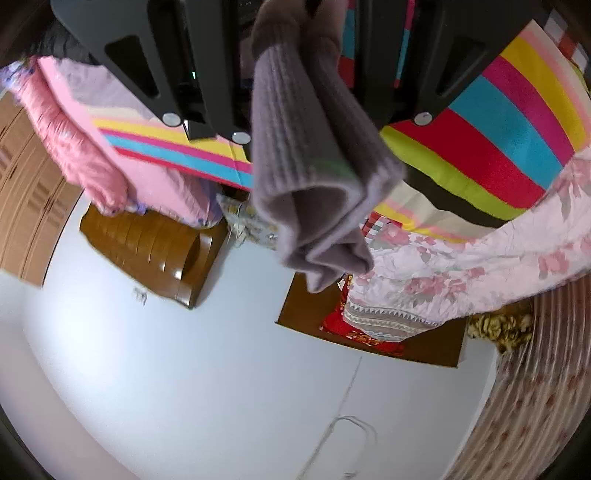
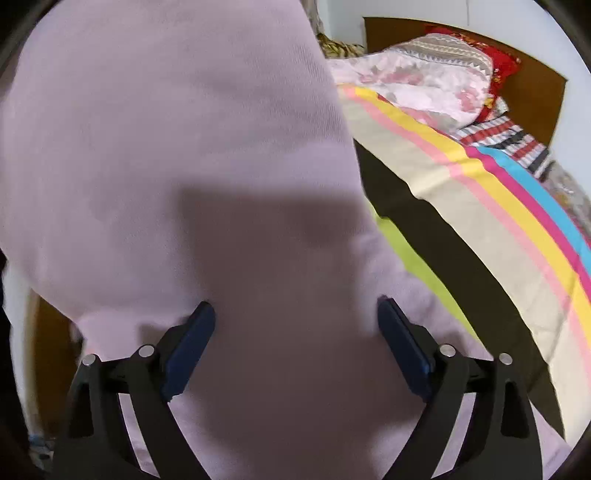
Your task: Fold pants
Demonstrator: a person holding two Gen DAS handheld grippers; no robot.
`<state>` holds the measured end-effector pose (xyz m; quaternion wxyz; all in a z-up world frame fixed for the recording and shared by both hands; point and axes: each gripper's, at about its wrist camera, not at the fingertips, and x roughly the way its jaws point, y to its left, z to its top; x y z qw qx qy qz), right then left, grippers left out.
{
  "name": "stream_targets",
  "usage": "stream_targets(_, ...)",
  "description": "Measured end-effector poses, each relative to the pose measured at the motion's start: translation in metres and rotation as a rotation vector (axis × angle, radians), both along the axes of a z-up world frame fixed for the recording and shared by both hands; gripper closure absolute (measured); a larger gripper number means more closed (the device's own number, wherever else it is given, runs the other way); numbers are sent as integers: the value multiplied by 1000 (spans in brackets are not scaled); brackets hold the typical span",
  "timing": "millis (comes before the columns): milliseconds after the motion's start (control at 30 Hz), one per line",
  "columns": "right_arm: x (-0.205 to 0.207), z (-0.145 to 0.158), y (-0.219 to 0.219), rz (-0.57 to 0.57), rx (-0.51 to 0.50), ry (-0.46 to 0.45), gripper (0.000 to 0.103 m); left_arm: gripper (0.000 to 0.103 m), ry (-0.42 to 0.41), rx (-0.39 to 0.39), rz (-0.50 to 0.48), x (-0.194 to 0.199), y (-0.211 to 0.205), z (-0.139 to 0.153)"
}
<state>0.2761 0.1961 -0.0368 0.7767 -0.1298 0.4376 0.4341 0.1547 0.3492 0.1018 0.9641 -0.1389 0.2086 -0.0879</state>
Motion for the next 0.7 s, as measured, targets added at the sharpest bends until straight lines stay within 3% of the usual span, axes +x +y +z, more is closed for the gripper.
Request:
stream_targets(100,4,18,-22,-35,66,-9,14,87,5,21,-23,-2,-25,3)
stream_targets(200,3,32,-69,-164,134,-18,14,87,-3,2,-45,-8,-52,8)
stream_targets(333,-15,58,-181,-393,340,-49,14,87,0,73,-116,-19,-114,-1)
stream_targets(467,-39,61,-279,-601,391,-87,14,86,74,138,-272,-22,-197,-42)
stream_targets(533,-51,61,-314,-670,389,-103,14,80,156,176,-354,-16,-235,-74)
stream_targets(633,-73,60,-349,-717,379,-88,14,56,282,302,-468,-12,-285,-126)
stream_targets(667,-76,57,-357,-718,389,-73,14,42,277,340,-483,-18,-294,-135)
stream_targets(700,-78,55,-364,-713,411,-45,14,34,258,349,-495,-24,-296,-135)
